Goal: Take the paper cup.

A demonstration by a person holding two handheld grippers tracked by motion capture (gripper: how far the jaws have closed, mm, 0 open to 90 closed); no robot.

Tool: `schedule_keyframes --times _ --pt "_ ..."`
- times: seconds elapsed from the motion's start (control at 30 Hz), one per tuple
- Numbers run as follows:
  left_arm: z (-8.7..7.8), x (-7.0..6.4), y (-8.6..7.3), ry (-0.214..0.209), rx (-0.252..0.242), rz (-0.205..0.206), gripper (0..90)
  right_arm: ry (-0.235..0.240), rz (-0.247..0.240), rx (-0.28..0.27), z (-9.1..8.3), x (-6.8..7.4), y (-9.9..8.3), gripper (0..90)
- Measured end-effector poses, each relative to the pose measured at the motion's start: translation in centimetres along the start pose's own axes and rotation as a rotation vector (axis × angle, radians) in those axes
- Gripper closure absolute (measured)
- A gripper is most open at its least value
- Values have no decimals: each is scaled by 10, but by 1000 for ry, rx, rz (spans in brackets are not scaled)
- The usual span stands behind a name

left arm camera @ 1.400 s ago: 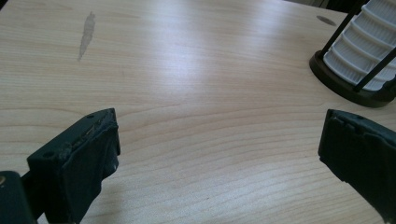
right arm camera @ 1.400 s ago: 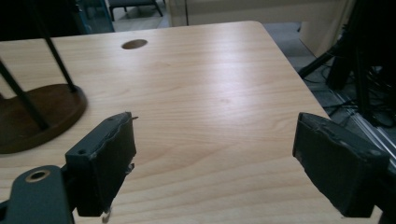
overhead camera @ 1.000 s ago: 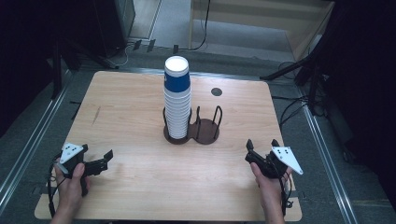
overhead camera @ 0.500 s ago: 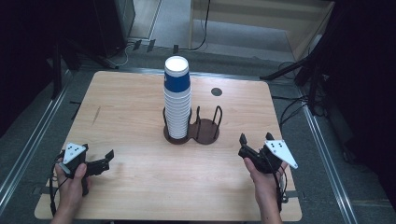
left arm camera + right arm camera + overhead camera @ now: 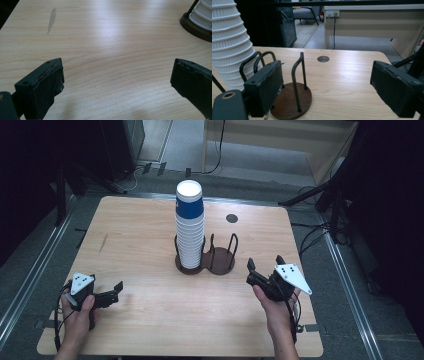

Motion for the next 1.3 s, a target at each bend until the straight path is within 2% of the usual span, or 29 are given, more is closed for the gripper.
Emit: schedule_keyframes --times 0.53,0.83,1.3 --pt "0 0 0 16 6 15 0 75 -26 -19 10 43 21 117" --pt "1 0 -1 21 9 18 0 102 -32 -21 15 60 27 117" --pt "1 0 0 20 6 15 0 155 -54 -34 24 93 42 117"
Point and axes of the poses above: each handheld gripper's, and its own axes: z roughly forward along the jaws, y roughly out of its top, x roughly to its left, the point moved 10 cm from there along z, roughly forward along the jaws, and after that the axes turned 3 degrees about z, right-handed, at the moved point
